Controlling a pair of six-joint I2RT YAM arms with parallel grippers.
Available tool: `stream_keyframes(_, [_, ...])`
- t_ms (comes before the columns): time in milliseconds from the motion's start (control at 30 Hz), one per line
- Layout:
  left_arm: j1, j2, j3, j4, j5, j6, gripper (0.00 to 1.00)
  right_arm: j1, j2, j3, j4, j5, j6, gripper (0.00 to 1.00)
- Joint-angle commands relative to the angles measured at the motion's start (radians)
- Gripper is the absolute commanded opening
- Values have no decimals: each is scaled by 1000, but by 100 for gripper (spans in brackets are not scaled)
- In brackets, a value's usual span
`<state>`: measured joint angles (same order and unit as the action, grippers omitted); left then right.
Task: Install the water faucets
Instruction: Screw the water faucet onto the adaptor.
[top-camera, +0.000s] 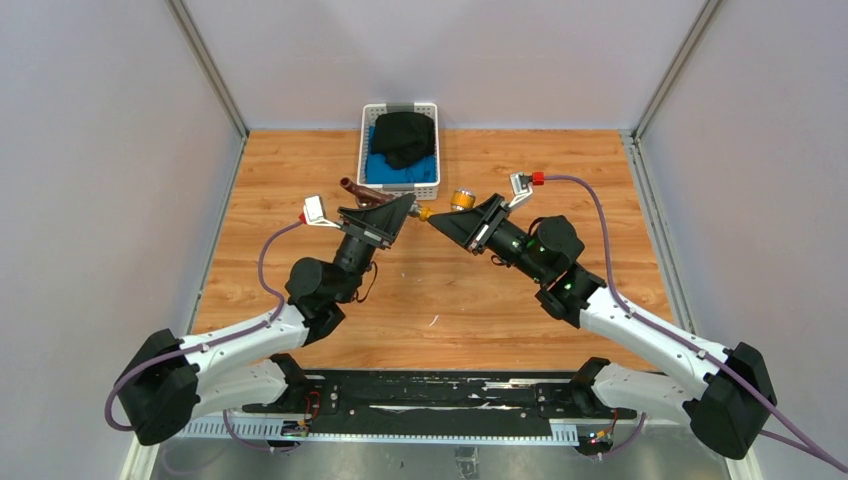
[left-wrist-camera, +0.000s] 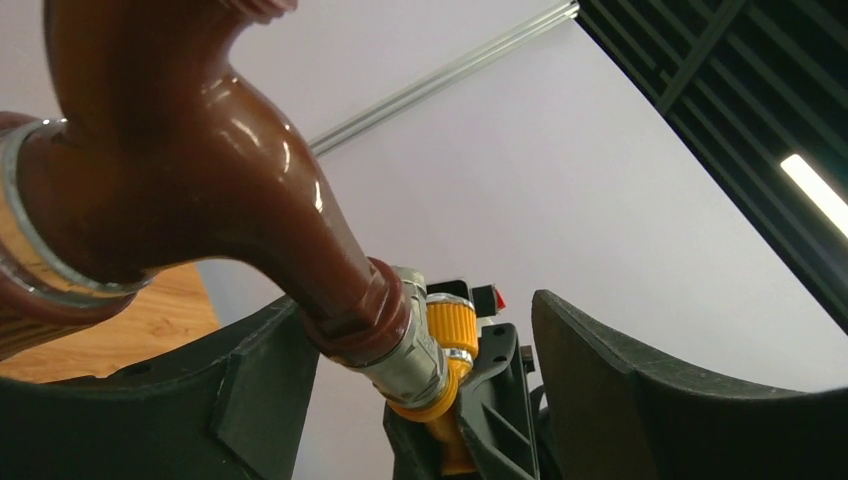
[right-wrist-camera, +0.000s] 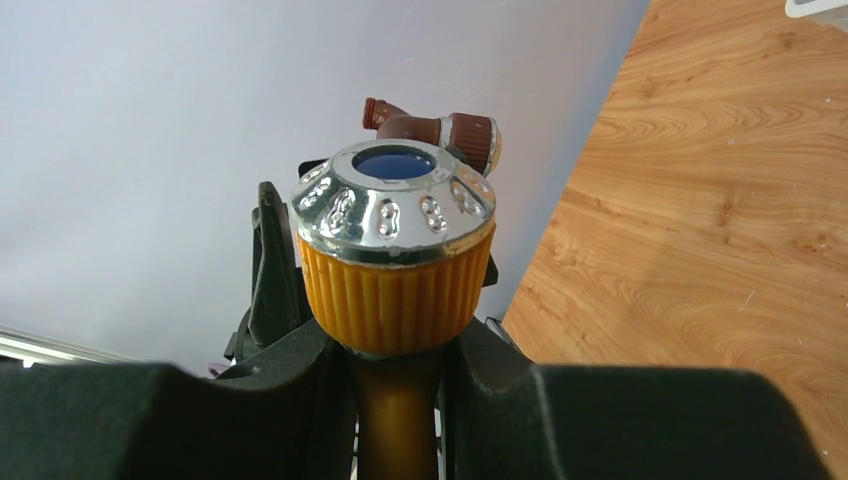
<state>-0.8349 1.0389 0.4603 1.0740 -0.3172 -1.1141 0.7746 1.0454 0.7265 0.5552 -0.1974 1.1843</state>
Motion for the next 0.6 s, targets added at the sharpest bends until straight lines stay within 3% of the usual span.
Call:
stream_keyframes(0, [-7, 16, 39, 32, -37, 19, 77, 18, -18, 45, 83, 7, -2, 0])
stream_keyframes(333, [-7, 28, 36, 36, -53, 16, 60, 22, 3, 45, 105, -14, 16, 0])
stream_keyframes(567, [-7, 37, 32, 43, -63, 2, 30, 22, 2, 38, 97, -15, 24, 0])
